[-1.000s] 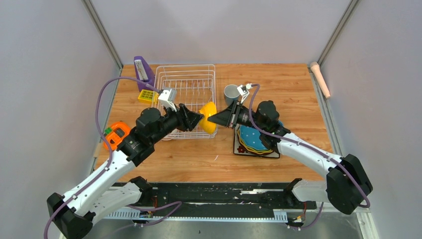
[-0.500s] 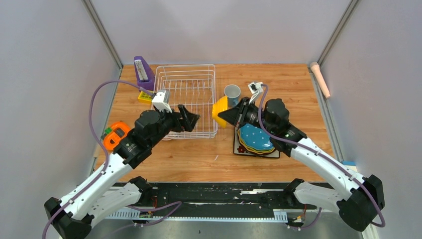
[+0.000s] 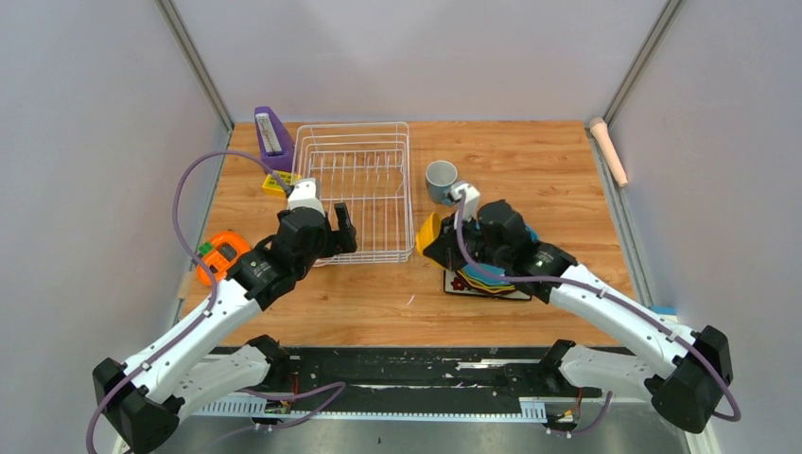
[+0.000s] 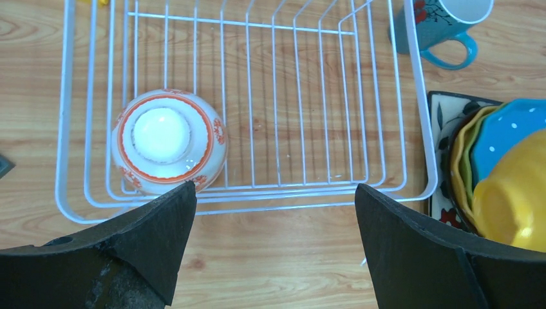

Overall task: Unload the mixed dishes from the dish rack
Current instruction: Place the bowl at the center of the board, then pick up the bowl from the dish rack.

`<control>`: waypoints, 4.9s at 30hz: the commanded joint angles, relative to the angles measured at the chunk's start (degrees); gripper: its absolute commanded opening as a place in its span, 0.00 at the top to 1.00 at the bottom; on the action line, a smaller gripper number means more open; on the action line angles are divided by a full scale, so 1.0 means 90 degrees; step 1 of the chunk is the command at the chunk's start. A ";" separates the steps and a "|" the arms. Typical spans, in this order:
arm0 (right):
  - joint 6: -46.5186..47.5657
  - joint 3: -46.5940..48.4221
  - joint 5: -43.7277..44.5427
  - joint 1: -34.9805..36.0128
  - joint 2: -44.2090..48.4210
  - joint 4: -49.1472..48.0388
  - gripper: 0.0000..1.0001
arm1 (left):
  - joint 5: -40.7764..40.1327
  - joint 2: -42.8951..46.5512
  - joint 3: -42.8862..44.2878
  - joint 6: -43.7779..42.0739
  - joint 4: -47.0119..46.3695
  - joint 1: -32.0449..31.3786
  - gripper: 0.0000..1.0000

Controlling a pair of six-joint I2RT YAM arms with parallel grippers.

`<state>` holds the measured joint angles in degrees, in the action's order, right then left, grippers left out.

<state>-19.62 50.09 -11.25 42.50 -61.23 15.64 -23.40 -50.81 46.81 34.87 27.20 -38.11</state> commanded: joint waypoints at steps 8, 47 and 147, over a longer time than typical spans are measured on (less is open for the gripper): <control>0.1046 0.0034 0.1817 0.2502 -0.0404 0.1609 1.00 | -0.0695 -0.0236 0.0546 0.0286 0.0610 0.0015 0.00; 0.0481 0.0704 0.3189 0.3618 -0.1992 0.1324 0.01 | -0.0705 -0.0724 0.0591 0.0488 0.0913 0.0065 0.00; -0.2125 -0.0917 0.2605 -0.0583 0.2025 0.0581 0.00 | 0.1552 -0.0973 0.0697 -0.0154 -0.0607 0.1763 1.00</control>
<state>-40.03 40.32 20.45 37.65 -42.24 28.16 -15.11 -64.93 54.39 34.13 30.87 -22.46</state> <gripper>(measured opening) 0.996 0.585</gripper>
